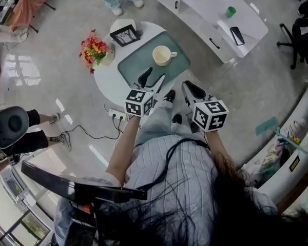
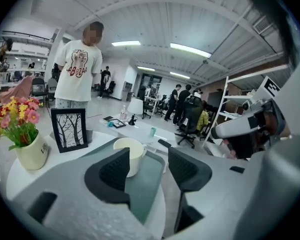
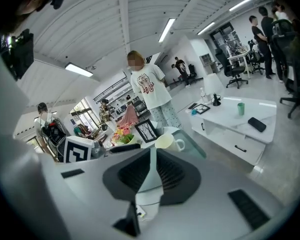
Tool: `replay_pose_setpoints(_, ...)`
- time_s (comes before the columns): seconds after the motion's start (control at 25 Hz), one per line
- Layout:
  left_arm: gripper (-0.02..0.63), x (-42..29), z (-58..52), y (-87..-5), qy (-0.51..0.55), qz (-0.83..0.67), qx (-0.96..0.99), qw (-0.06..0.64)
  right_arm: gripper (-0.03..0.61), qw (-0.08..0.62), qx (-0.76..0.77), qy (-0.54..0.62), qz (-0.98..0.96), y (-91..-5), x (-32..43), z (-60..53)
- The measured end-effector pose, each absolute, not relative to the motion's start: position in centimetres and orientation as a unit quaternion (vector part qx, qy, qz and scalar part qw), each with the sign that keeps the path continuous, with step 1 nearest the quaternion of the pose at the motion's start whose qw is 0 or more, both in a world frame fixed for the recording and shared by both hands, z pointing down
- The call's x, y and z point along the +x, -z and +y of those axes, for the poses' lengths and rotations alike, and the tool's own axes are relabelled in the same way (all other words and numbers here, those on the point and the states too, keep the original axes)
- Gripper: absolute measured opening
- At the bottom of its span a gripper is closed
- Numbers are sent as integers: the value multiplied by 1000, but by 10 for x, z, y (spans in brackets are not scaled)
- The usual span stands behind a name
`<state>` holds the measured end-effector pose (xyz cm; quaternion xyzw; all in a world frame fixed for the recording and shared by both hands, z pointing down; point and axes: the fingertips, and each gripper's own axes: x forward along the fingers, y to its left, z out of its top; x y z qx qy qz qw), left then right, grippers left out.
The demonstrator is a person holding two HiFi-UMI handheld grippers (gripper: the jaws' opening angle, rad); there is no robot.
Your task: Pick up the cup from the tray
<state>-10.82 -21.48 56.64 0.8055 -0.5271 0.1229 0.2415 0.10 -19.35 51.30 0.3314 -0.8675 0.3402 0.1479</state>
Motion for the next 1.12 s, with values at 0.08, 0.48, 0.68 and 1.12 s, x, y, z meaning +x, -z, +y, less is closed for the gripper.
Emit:
replay_pose_setpoints(0.08,241,-115,-228,-577,-129,-525,806,242,54,156,329,-339,-867,-516,-5,-204)
replay_pose_setpoints(0.48,384,-124,-274,-635,-152,-506,811,252,55,197,317,-345,-861,-534,-25,-236)
replay_pose_setpoints(0.68,428,-121,-285,-663,-161,-500,807,270,54,219,314,-350,-855,-546,-26,-245)
replay_pose_setpoints(1.12,437,-110,-310,-680,-164,-486,820,253,54,247,305,-346,-852,-558,-33,-257)
